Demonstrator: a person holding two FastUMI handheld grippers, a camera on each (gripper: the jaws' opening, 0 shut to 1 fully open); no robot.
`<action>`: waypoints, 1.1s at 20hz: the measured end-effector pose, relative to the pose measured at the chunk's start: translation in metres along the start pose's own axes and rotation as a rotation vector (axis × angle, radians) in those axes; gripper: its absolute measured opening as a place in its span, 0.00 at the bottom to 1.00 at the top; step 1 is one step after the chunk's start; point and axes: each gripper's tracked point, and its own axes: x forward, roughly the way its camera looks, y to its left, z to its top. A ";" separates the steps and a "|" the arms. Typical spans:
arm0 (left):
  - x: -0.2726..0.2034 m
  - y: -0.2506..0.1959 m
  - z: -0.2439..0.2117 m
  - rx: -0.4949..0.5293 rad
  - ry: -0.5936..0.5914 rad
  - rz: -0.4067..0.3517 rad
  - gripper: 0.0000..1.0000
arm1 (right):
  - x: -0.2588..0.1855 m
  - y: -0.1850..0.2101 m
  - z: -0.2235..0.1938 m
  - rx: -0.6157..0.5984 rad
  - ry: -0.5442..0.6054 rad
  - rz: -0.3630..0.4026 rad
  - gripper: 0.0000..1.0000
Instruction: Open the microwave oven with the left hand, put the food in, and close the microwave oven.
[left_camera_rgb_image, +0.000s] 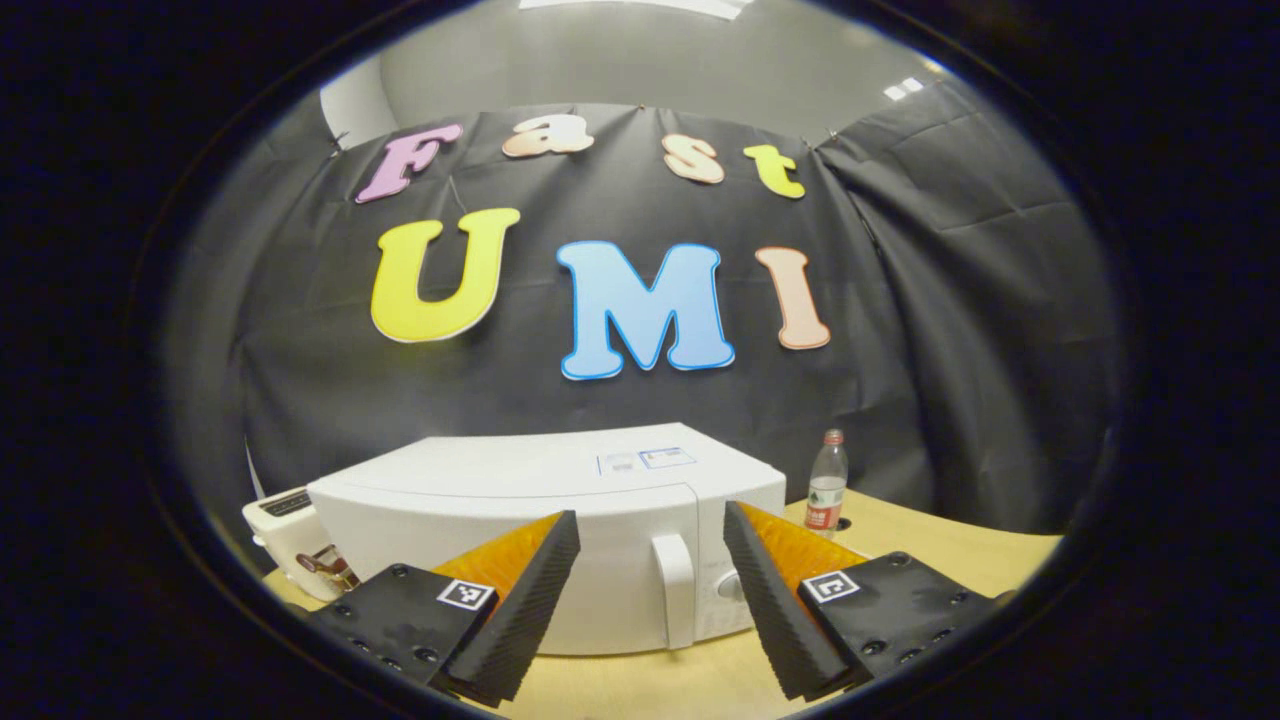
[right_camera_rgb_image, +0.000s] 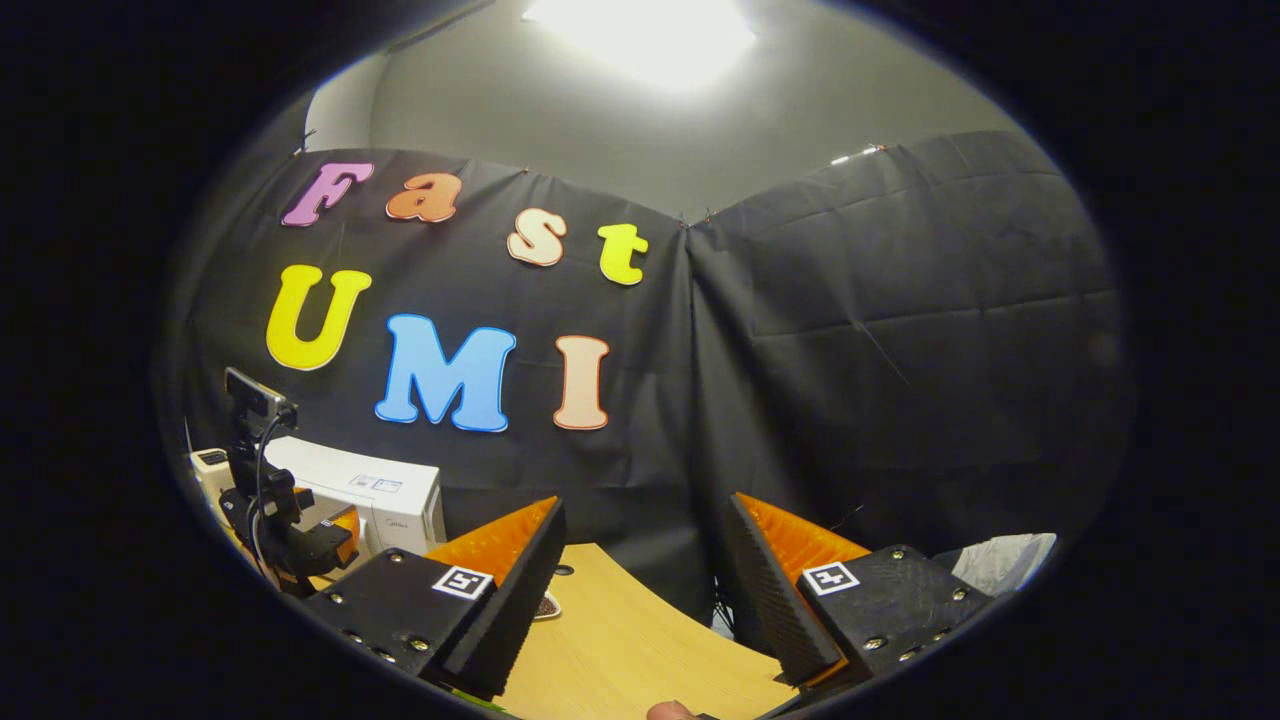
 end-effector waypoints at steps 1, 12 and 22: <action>0.007 0.000 -0.008 0.005 0.014 0.001 0.96 | 0.000 0.001 -0.001 -0.010 0.005 -0.004 0.97; 0.042 -0.022 -0.079 0.001 0.168 -0.032 0.59 | 0.001 0.005 -0.004 -0.059 0.043 -0.011 0.97; 0.039 -0.026 -0.081 0.005 0.178 -0.028 0.29 | -0.004 -0.005 -0.014 -0.042 0.064 -0.044 0.97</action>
